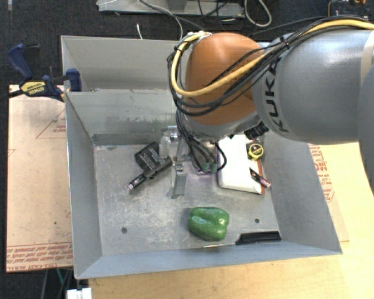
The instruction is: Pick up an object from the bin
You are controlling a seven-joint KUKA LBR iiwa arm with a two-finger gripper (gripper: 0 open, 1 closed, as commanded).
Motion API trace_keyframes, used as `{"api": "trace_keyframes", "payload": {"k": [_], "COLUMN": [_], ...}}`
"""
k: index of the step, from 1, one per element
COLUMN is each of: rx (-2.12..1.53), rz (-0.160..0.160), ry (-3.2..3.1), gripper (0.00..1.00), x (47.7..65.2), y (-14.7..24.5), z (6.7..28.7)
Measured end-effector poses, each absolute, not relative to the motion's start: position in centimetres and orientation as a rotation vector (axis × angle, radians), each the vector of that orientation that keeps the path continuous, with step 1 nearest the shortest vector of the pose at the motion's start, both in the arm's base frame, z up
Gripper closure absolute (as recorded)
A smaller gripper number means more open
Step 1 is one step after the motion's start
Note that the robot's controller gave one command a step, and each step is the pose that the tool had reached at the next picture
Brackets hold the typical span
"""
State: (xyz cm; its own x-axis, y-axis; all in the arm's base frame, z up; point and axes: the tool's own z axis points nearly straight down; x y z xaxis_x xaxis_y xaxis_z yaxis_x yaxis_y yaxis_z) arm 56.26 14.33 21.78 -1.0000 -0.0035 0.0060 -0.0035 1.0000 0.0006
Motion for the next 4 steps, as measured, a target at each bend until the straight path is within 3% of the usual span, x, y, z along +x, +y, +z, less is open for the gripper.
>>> {"api": "trace_keyframes", "payload": {"k": [1,2,3,4], "rx": [0.0,0.653,0.429,1.119], "rz": [-0.002,-0.004,-0.005,-0.005], "ry": [-3.143,-3.073,-3.117,-2.945], "gripper": [0.0,0.0,0.0,0.0], "x": [56.4,63.5,61.7,64.1], "y": [14.2,13.1,13.7,13.9], "z": [22.2,14.6,15.4,15.8]}}
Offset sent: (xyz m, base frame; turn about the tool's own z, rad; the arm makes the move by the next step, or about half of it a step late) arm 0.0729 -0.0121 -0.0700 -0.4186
